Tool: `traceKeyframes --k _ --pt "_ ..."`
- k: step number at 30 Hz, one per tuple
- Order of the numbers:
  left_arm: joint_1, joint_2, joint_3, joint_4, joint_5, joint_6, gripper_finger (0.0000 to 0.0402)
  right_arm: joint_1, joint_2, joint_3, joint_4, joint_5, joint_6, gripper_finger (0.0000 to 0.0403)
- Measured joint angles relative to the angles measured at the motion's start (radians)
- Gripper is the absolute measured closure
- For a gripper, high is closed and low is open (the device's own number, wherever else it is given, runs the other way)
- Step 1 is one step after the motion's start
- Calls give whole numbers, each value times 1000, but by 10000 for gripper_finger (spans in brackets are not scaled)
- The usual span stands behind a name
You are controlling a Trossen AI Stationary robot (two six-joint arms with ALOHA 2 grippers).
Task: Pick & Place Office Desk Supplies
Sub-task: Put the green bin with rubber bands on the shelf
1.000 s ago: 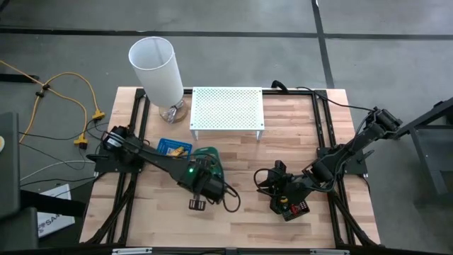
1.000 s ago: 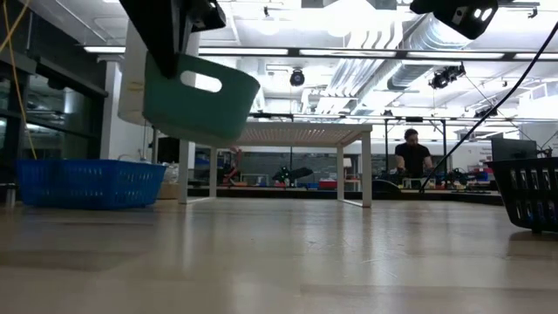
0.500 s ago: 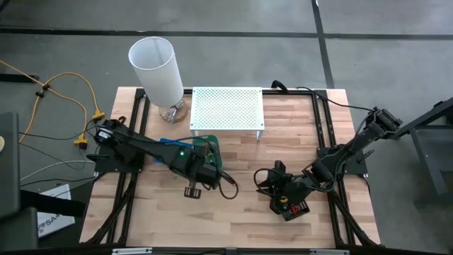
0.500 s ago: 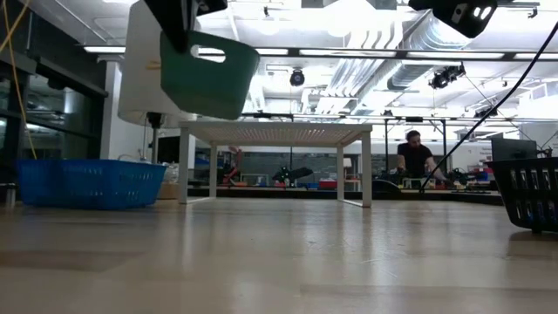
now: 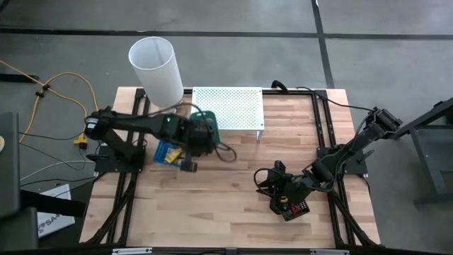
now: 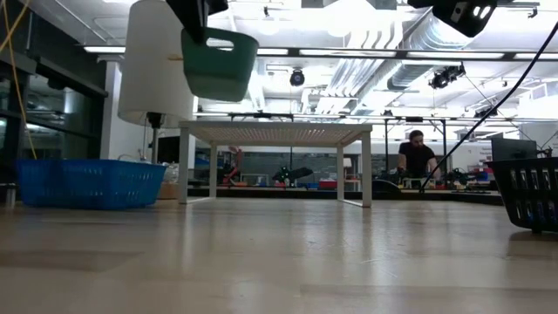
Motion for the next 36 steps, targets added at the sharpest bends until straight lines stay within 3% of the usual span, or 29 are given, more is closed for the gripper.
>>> traceKeyframes --k 10,20,29,36 --pt "92 -16 0 0 86 167 401 0 0 0 0 0 0 330" --pt "261 -29 -3 14 152 277 401 0 0 0 1 0 0 330" --pt "333 -29 -4 33 149 328 401 0 0 0 4 0 0 330" --pt "382 -30 -88 87 159 347 401 0 0 0 4 0 0 330"
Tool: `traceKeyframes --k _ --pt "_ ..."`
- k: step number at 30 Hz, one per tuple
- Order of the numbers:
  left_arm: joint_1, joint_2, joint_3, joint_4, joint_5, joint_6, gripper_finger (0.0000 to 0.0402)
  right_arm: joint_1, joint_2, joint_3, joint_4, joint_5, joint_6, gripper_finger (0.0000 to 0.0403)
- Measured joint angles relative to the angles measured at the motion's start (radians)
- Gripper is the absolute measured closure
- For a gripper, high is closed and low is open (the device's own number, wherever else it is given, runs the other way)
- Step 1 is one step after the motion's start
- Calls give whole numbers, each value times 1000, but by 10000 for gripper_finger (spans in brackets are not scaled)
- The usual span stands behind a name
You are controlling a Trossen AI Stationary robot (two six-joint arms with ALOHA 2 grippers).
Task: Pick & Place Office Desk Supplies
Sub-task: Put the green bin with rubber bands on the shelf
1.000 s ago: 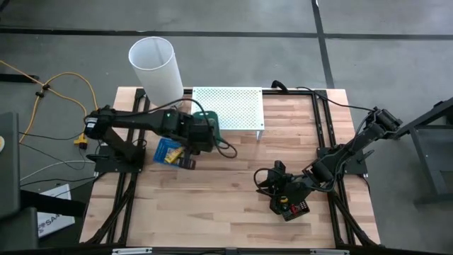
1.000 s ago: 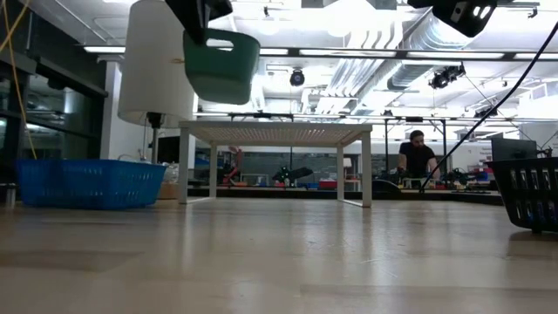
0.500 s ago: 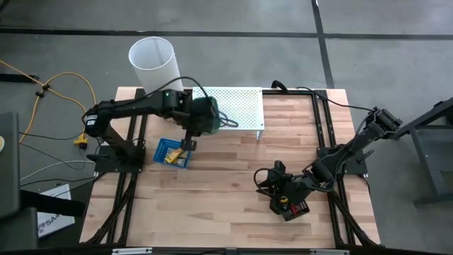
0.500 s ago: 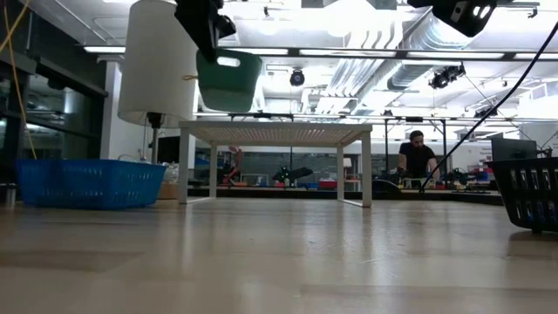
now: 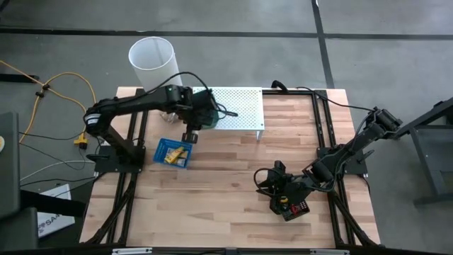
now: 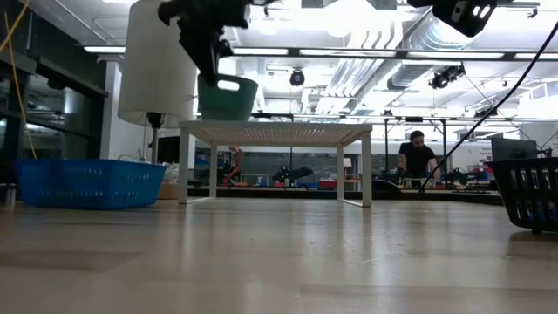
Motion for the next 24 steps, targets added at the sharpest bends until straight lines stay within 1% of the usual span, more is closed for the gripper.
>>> traceKeyframes --k 8,19,24 --pt "49 -1 -28 39 12 28 401 0 0 0 0 0 0 330" --pt "51 -1 -48 42 28 130 401 0 0 0 0 0 0 330" --pt "62 -1 -48 32 30 139 400 0 0 0 0 0 0 330"
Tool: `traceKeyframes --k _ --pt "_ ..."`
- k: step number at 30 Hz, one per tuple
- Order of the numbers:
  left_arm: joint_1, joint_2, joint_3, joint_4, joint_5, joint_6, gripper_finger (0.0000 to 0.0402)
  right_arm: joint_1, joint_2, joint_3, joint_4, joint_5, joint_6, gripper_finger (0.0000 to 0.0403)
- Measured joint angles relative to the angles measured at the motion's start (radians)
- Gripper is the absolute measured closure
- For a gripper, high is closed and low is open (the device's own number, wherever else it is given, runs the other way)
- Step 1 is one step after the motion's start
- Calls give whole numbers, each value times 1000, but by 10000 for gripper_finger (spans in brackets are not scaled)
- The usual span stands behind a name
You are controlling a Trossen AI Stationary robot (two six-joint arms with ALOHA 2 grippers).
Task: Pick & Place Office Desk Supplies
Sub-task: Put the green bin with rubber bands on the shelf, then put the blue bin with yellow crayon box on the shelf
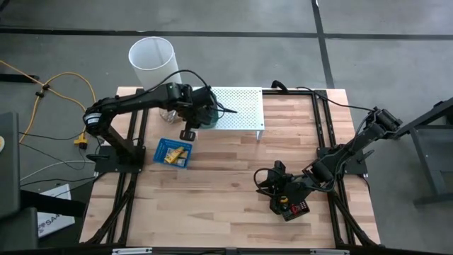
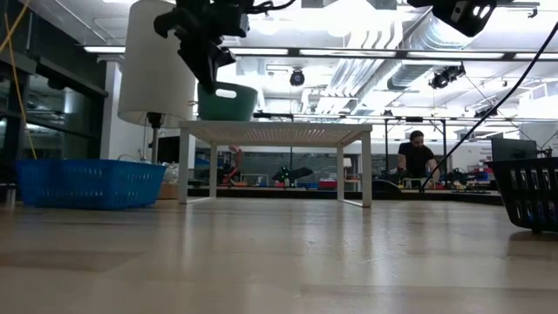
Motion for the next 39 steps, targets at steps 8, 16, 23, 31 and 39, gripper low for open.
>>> traceKeyframes --k 8,16,23,31,39 --pt "14 0 0 -1 -2 0 378 0 0 0 0 0 0 330" --pt "14 0 0 -1 -2 3 339 0 0 0 3 0 0 330" --pt "13 -2 0 -1 -6 2 321 0 0 0 3 0 0 330" --pt "10 -33 1 -1 -6 0 320 0 0 0 4 0 0 330" --pt "10 -95 1 14 -6 -2 320 0 0 0 7 0 0 330"
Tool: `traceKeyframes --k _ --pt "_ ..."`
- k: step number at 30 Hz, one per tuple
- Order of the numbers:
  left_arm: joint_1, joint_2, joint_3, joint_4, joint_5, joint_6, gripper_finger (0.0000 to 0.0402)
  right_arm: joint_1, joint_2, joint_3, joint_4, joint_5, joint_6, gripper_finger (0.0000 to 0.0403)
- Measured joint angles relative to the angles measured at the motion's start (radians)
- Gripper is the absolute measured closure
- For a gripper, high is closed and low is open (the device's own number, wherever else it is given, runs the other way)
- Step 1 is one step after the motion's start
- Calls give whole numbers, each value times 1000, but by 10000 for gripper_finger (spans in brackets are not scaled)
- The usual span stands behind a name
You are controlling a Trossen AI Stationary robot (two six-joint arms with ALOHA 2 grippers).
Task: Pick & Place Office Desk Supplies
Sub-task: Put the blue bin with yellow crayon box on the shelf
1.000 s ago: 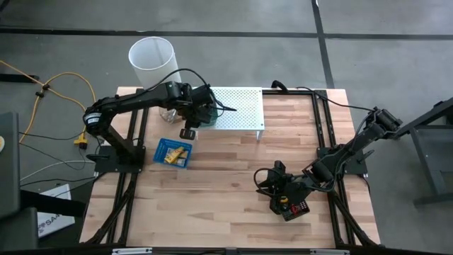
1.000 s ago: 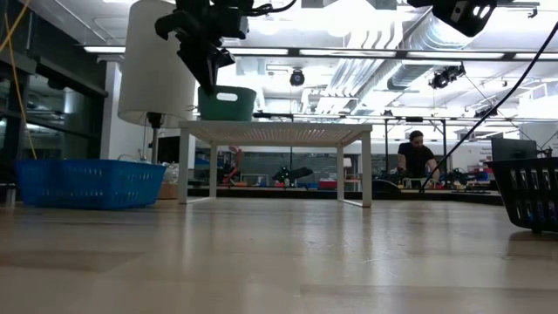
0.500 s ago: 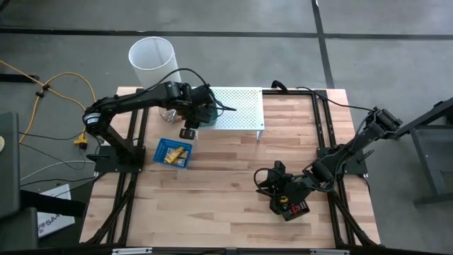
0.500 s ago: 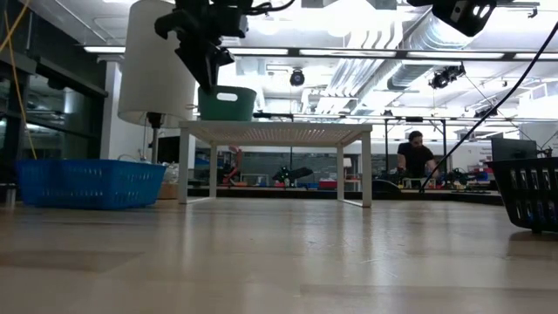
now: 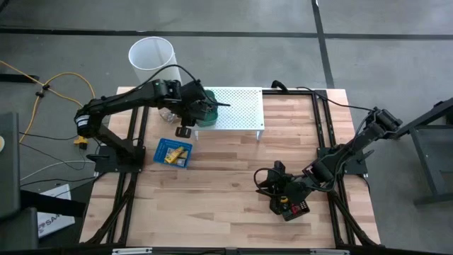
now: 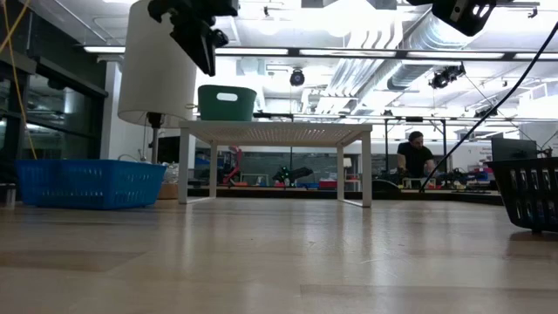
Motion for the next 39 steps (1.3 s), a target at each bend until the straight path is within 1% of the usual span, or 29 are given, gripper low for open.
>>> traceKeyframes --k 11,15,20,23,25,30,36,39 --pt "-54 -18 0 11 -28 -32 320 0 0 0 3 0 0 330" --pt "-89 -18 0 3 -63 -102 320 0 0 0 4 0 0 330" --pt "-163 -17 0 -23 -121 -230 320 0 0 0 4 0 0 330" --pt "-218 -17 0 -32 -163 -332 320 0 0 0 4 0 0 330" --pt "-256 -17 0 -36 -193 -430 320 0 0 0 4 0 0 330" --pt "-332 -17 0 -77 -272 -752 320 0 0 0 4 0 0 330" --pt "-391 -8 0 -189 -275 -1140 320 0 0 0 3 0 0 330" --pt "-405 -1 0 -234 -275 -1245 320 0 0 0 4 0 0 330"
